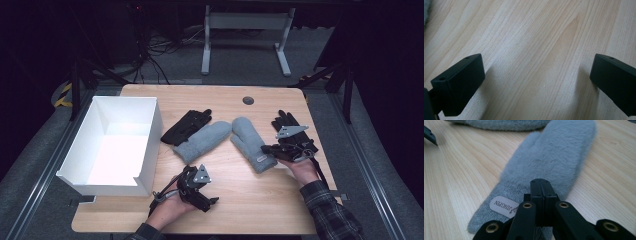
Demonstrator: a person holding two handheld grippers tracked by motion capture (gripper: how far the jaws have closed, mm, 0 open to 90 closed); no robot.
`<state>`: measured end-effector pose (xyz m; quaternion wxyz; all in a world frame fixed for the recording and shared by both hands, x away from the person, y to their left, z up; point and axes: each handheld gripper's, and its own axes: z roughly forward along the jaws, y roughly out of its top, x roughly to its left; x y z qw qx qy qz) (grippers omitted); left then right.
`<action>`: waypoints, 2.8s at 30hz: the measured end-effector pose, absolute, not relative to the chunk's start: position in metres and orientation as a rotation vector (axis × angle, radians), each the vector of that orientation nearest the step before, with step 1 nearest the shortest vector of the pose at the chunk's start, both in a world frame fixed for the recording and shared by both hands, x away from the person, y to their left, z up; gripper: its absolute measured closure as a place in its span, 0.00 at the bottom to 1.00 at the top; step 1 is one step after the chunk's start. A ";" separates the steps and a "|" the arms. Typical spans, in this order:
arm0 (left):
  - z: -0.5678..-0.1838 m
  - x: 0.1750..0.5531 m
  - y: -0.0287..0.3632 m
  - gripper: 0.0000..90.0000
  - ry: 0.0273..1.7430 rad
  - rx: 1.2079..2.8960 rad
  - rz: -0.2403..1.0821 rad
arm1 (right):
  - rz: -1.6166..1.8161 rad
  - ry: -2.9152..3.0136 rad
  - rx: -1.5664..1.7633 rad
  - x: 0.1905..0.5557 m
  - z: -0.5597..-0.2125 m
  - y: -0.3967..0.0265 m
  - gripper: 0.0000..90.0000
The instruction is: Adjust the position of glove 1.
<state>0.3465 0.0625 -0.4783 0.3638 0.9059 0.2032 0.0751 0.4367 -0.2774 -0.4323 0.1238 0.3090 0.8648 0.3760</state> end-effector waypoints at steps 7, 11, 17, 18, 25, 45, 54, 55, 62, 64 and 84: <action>-0.478 0.346 0.063 0.00 0.530 2.330 0.189 | 1.048 2.553 0.907 0.436 -0.438 -0.277 1.00; -0.478 0.346 0.063 0.00 0.528 2.330 0.189 | 1.042 2.563 0.904 0.433 -0.439 -0.278 1.00; -0.478 0.346 0.063 0.00 0.528 2.330 0.190 | 1.040 2.576 0.896 0.428 -0.438 -0.281 1.00; -0.478 0.346 0.063 0.00 0.528 2.330 0.189 | 1.037 2.577 0.893 0.426 -0.438 -0.282 1.00; -0.478 0.346 0.063 0.00 0.529 2.329 0.190 | 1.026 2.592 0.881 0.417 -0.437 -0.286 1.00; -0.478 0.346 0.063 0.00 0.532 2.329 0.190 | 1.031 2.619 0.872 0.390 -0.437 -0.289 1.00; -0.478 0.346 0.063 0.00 0.535 2.329 0.187 | 1.053 2.608 0.854 0.378 -0.431 -0.294 1.00; -0.478 0.346 0.063 0.00 0.535 2.329 0.188 | 1.054 2.603 0.865 0.376 -0.430 -0.297 1.00; -0.478 0.346 0.063 0.00 0.536 2.330 0.187 | 1.042 2.582 0.898 0.370 -0.430 -0.311 1.00; -0.478 0.346 0.063 0.00 0.536 2.330 0.187 | 1.020 2.596 0.895 0.367 -0.433 -0.313 1.00; -0.478 0.346 0.063 0.00 0.537 2.330 0.186 | 1.026 2.732 0.718 0.352 -0.439 -0.270 1.00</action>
